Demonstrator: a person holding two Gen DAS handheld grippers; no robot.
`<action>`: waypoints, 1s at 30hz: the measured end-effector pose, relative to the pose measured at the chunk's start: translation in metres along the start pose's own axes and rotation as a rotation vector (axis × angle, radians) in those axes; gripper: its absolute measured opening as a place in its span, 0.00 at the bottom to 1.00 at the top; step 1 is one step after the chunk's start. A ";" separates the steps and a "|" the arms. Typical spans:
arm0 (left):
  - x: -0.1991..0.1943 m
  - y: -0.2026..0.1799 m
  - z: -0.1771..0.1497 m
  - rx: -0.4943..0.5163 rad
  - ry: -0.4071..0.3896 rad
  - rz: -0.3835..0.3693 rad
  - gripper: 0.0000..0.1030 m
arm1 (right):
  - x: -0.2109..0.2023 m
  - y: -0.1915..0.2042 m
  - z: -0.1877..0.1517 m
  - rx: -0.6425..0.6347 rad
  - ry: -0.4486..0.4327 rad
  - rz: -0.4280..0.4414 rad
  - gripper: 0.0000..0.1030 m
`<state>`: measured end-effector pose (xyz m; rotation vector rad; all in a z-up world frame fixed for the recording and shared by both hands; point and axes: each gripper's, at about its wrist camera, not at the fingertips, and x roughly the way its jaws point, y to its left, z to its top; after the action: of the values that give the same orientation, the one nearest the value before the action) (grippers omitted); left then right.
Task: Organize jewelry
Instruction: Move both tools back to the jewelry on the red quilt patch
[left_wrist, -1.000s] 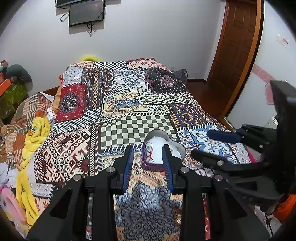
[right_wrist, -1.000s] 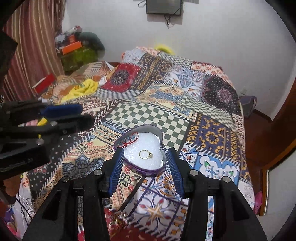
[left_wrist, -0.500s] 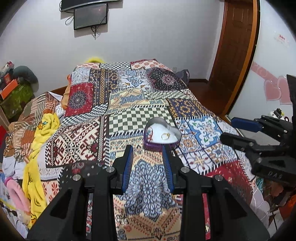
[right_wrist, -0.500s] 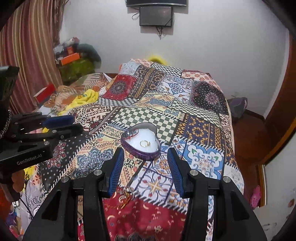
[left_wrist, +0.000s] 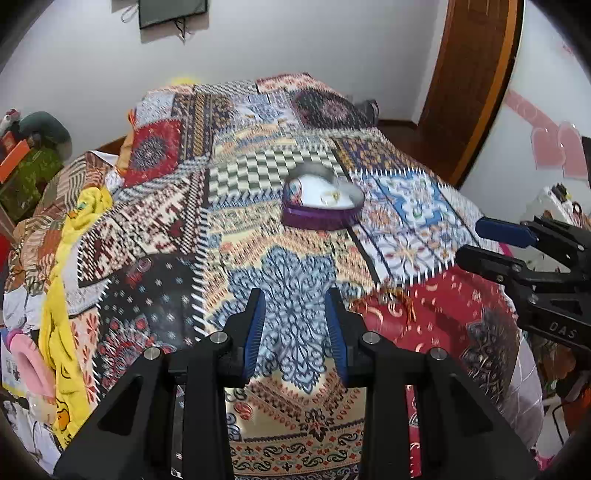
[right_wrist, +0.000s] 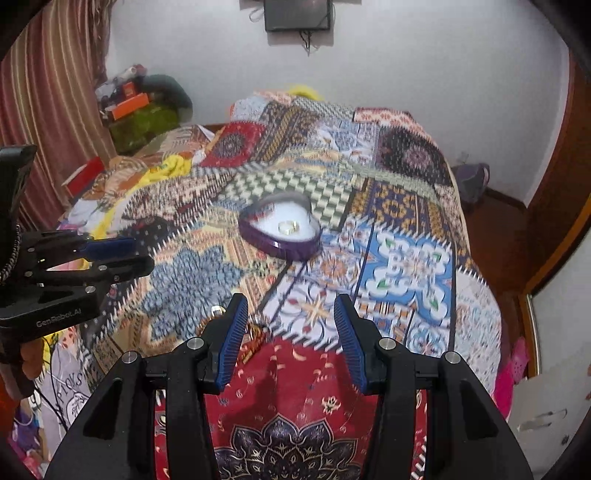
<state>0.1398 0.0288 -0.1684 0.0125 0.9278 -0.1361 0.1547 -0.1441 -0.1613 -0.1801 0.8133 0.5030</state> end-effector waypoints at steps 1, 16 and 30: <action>0.003 -0.002 -0.003 0.008 0.011 -0.005 0.31 | 0.003 0.000 -0.003 -0.001 0.010 -0.003 0.43; 0.037 -0.019 -0.018 0.022 0.076 -0.069 0.31 | 0.041 0.000 -0.011 -0.003 0.116 0.069 0.43; 0.047 -0.011 -0.019 -0.013 0.086 -0.115 0.31 | 0.076 0.009 -0.007 -0.010 0.213 0.175 0.12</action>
<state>0.1510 0.0143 -0.2164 -0.0478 1.0158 -0.2379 0.1900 -0.1108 -0.2214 -0.1740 1.0401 0.6601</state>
